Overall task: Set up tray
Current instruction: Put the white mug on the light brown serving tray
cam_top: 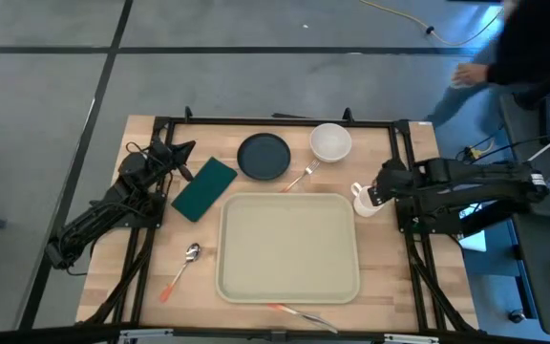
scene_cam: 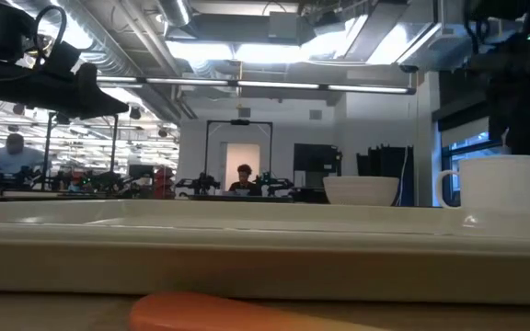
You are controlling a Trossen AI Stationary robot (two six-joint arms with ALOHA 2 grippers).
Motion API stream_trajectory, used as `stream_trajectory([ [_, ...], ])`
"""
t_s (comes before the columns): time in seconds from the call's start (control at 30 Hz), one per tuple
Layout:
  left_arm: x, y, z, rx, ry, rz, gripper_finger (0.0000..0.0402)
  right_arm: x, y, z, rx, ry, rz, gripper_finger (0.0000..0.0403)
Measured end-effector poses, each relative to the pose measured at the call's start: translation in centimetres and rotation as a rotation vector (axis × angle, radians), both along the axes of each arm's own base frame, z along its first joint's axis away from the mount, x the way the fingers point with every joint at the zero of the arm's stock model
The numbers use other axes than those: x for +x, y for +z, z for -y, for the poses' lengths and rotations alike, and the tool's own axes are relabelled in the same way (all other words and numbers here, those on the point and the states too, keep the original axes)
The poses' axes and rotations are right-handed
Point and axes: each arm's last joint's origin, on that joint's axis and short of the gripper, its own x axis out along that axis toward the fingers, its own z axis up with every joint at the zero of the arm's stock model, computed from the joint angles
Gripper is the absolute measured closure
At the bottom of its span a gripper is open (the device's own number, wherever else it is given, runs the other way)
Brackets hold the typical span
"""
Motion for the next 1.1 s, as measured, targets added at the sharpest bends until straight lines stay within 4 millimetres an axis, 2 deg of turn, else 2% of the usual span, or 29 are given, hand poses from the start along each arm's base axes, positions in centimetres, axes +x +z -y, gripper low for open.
stream_trajectory([
  [0.57,0.0,0.0,0.0,-0.012,0.000,0.012,0.0395,1.4,-1.1,0.9,0.094,0.047,-0.110,0.0215],
  [1.1,0.0,0.0,0.0,-0.011,0.000,0.011,0.0396,2.4,-2.3,2.8,0.157,0.070,-0.221,0.0216],
])
